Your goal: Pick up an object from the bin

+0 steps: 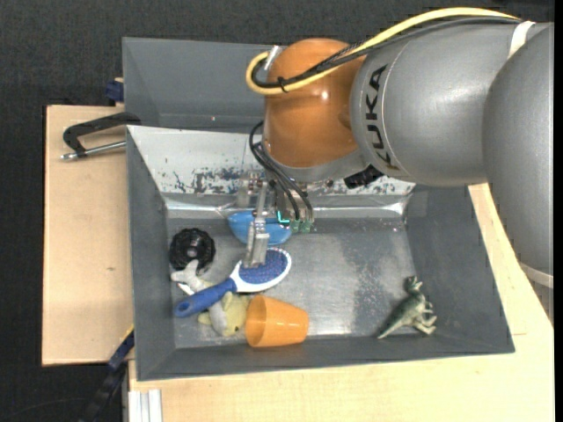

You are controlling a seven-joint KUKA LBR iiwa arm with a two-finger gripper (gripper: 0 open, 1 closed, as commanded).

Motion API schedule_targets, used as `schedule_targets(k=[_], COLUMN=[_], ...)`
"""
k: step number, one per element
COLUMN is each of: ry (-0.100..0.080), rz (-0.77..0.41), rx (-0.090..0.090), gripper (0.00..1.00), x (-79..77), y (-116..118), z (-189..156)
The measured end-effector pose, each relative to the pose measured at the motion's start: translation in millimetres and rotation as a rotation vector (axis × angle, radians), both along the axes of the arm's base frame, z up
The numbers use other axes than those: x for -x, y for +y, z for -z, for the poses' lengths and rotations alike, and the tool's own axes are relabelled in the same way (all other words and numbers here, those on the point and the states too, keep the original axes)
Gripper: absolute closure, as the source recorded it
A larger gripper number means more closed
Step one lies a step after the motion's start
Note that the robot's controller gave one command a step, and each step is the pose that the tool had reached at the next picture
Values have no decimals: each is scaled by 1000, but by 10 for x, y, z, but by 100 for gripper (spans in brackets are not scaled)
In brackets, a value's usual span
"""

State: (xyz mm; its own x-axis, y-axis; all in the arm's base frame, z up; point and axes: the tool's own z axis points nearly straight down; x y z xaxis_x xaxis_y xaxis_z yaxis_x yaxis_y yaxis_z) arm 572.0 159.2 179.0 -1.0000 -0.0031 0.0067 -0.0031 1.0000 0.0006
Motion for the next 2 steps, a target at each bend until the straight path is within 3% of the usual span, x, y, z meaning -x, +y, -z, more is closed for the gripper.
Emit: schedule_targets(k=[1, 2], ry=[-4, -22], rz=[190, 187], rx=[-6, -12], gripper=[0, 100], x=[-70, -118], y=[-428, -403], z=[1067, 994])
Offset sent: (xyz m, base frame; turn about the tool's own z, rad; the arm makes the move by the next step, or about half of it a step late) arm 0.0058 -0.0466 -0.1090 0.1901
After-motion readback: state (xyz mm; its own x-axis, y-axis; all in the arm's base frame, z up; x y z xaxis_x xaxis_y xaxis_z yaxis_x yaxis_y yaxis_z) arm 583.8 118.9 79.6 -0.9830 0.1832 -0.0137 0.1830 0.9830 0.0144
